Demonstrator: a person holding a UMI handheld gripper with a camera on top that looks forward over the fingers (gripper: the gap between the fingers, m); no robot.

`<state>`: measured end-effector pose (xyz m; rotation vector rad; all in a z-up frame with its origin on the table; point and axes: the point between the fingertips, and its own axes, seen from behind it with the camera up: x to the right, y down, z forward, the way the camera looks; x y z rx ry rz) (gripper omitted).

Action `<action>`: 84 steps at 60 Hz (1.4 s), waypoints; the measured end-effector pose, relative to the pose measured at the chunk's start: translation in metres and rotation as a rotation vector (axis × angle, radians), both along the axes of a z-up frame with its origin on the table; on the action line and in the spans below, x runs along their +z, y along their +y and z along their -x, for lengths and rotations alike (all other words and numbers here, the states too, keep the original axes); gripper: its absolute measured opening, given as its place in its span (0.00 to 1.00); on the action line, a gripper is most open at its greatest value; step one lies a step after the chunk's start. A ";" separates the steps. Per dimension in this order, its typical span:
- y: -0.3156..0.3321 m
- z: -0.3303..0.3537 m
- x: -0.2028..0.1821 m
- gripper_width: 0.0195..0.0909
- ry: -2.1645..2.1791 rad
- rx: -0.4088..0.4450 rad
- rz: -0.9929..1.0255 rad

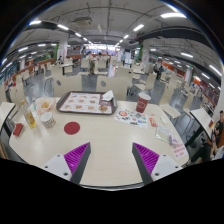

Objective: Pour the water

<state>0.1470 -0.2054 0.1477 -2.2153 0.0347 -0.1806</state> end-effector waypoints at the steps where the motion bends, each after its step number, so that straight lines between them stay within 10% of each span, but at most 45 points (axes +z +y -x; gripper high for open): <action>1: 0.005 -0.006 -0.004 0.92 0.002 -0.002 0.002; 22: -0.010 0.057 -0.019 0.92 -0.021 -0.037 0.044; 41: -0.007 0.251 -0.050 0.93 0.040 0.056 0.083; 71: 0.161 0.463 -0.067 0.92 0.163 0.178 -0.141; 84: 0.207 0.465 -0.092 0.69 0.170 0.139 -0.181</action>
